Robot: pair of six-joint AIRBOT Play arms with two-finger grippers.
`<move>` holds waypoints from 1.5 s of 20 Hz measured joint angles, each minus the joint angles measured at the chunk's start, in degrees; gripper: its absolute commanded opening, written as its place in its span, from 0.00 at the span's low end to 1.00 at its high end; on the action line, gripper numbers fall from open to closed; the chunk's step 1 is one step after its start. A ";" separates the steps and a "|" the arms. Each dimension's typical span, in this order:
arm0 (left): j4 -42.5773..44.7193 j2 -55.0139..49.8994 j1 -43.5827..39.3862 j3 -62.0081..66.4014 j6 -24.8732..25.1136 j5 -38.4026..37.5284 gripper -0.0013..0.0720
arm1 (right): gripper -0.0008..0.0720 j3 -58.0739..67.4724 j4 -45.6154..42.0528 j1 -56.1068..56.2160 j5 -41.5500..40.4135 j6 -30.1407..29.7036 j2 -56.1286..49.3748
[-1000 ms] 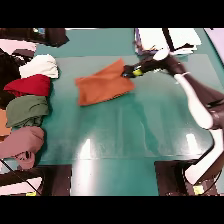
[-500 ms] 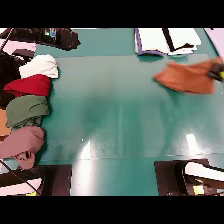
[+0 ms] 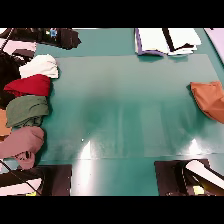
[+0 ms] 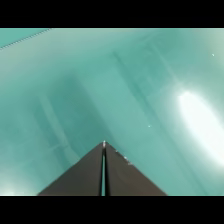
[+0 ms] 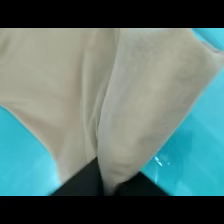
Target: Fold the shirts.
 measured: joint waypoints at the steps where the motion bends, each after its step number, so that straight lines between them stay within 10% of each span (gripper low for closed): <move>1: 0.00 0.00 0.00 0.00 0.00 0.00 0.05 | 0.84 -0.61 -1.42 -0.39 0.02 0.00 0.57; 10: -0.04 0.00 0.00 0.00 0.13 -0.07 0.05 | 0.82 8.52 -2.60 4.70 1.22 0.02 5.99; 17: 0.00 0.00 0.00 0.00 0.15 0.02 0.05 | 0.82 10.58 6.88 36.72 2.32 0.07 9.55; 19: 0.02 0.00 0.00 0.00 0.15 -0.13 0.05 | 0.64 10.69 7.65 46.99 1.36 0.04 9.84; 22: 0.04 0.00 0.00 0.00 0.15 0.59 0.05 | 0.06 10.78 8.11 59.01 -1.07 0.04 9.99; 30: 0.04 0.00 0.00 0.00 0.15 5.31 0.05 | 0.03 10.80 8.48 72.83 -4.42 0.02 10.05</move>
